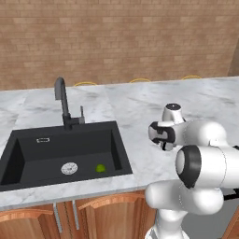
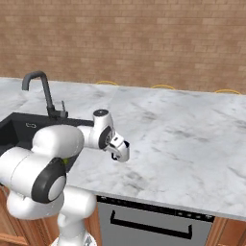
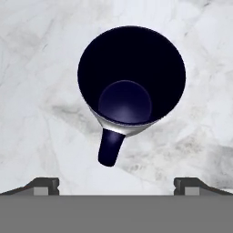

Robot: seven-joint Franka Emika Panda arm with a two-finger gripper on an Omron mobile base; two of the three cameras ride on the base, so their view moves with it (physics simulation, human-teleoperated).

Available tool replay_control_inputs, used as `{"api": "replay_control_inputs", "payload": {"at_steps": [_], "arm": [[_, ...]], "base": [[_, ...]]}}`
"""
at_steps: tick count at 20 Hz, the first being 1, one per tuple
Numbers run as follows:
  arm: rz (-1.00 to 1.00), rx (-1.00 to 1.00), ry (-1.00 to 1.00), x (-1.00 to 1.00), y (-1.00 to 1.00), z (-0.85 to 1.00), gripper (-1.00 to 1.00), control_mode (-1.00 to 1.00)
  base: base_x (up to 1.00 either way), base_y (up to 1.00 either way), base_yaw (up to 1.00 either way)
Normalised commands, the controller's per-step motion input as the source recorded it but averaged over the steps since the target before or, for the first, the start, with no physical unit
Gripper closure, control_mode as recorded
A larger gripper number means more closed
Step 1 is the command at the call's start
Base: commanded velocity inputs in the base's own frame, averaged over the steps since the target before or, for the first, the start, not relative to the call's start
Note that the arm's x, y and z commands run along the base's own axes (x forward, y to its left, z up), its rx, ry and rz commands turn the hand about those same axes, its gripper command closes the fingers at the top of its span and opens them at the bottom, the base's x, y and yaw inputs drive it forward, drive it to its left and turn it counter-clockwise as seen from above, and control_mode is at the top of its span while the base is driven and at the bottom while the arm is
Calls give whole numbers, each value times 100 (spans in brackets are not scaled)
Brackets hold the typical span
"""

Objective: Clear the mugs and bowl far away from the sink.

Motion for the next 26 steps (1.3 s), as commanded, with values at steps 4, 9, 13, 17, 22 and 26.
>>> {"api": "replay_control_inputs", "payload": {"at_steps": [4,9,13,17,22,26], "arm": [[-10,-4,0,23,-2,-7,-100,-100],[-8,-1,0,19,-17,-16,-100,-100],[-7,0,0,19,-11,-23,-100,-100],[-7,0,0,18,-2,-16,-100,-100],[-7,0,0,11,0,-14,100,-100],[-8,0,0,0,-3,-6,100,-100]], "base": [[0,0,0],[0,0,0],[0,0,0],[0,0,0],[0,0,0],[0,0,0]]}}
